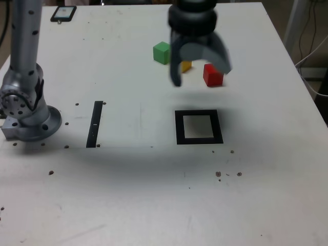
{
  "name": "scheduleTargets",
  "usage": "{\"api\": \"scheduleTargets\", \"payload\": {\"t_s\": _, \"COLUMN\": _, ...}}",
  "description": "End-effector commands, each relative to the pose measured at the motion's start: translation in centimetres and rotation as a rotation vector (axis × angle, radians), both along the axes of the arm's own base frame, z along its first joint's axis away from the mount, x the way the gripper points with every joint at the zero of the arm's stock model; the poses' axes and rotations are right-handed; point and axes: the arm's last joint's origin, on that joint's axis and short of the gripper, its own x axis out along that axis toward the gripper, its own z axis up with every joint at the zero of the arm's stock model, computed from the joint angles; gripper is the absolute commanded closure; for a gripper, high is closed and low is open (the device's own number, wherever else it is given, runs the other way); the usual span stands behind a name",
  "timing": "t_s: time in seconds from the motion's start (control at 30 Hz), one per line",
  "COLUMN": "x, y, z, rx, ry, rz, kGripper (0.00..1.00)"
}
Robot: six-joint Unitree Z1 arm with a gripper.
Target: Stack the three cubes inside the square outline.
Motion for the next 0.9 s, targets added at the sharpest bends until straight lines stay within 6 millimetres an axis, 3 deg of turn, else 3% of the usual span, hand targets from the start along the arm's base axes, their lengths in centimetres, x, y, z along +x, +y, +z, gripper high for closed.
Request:
{"api": "scheduleTargets", "payload": {"t_s": 0.0, "x": 2.1, "y": 1.0, "z": 1.7, "rx": 0.009, "ry": -0.092, "rz": 0.012, "kGripper": 0.01}}
{"api": "scheduleTargets", "payload": {"t_s": 0.23, "x": 3.1, "y": 4.1, "z": 0.9, "rx": 0.009, "ry": -0.067, "rz": 0.072, "kGripper": 0.02}}
{"api": "scheduleTargets", "payload": {"t_s": 0.5, "x": 3.8, "y": 7.6, "z": -1.8, "rx": 0.009, "ry": 0.013, "rz": 0.11, "kGripper": 0.03}}
{"api": "scheduleTargets", "payload": {"t_s": 0.87, "x": 5.4, "y": 9.2, "z": -4.4, "rx": 0.001, "ry": 0.058, "rz": 0.103, "kGripper": 0.09}}
